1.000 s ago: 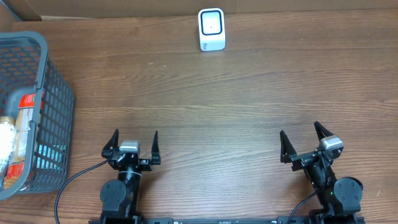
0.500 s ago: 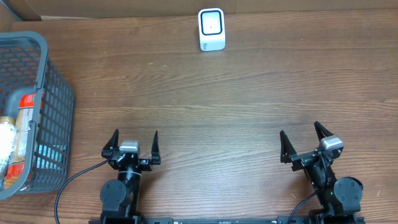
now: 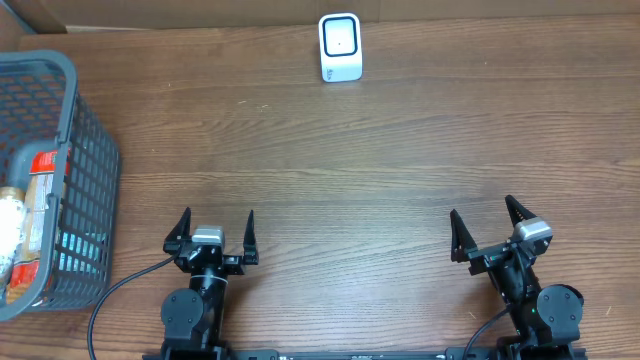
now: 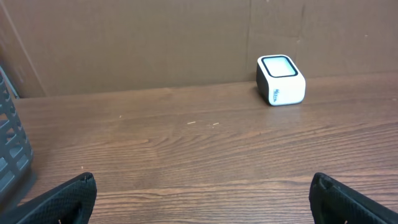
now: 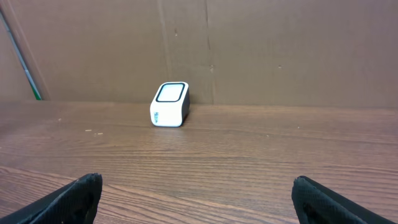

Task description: Scan the item barcode

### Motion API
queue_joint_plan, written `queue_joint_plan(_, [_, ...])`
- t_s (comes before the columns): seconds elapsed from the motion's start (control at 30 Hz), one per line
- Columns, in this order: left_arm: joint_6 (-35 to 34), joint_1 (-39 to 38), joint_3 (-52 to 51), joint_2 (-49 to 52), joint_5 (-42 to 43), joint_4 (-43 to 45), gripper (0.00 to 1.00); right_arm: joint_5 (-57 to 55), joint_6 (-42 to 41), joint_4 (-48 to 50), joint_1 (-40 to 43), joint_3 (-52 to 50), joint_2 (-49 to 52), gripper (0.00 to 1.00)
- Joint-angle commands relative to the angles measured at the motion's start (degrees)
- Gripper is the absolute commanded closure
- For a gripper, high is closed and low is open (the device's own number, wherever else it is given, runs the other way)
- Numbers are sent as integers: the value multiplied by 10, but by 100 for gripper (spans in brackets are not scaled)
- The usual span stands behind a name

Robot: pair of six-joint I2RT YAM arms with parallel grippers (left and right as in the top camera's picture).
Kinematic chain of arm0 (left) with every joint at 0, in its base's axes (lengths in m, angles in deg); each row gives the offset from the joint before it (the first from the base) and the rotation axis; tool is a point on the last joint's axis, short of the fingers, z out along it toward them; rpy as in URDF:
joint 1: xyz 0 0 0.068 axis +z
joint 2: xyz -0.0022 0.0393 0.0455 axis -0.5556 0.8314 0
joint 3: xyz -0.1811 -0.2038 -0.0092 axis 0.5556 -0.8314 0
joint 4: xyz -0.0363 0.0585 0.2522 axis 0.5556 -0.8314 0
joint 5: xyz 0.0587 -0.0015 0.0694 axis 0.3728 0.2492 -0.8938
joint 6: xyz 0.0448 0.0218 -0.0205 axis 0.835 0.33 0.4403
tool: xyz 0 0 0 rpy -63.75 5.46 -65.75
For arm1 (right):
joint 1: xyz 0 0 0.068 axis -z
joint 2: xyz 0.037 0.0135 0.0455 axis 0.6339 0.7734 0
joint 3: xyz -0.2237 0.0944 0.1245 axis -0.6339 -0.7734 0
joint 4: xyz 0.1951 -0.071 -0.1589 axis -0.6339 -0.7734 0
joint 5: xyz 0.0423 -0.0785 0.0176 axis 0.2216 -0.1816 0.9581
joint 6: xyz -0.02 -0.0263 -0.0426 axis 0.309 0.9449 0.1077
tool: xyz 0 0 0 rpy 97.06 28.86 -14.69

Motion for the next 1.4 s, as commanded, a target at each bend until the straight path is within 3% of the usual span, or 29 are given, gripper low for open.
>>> queue_joint_plan(0.0, [9,2,7,-5,-3,2,0,-3,-2,3,-5,-6,-6,0])
queue_joint_plan(0.57, [5,2,90,0,12,-58,0,-3,-2,3,-5,-6,-6,0])
queue_joint_plan(0.93, [5,2,233,140,59,-92,0,-3,-2,3,-5,-6,-6,0])
queue_joint_plan(1.13, [5,2,405,318,82,-175,0,-3,-2,3,-5,-6,-6,0])
queue_joint_plan(1.37, [21,2,738,566,83,-442,0,-3,-2,3,-5,-6,-6,0])
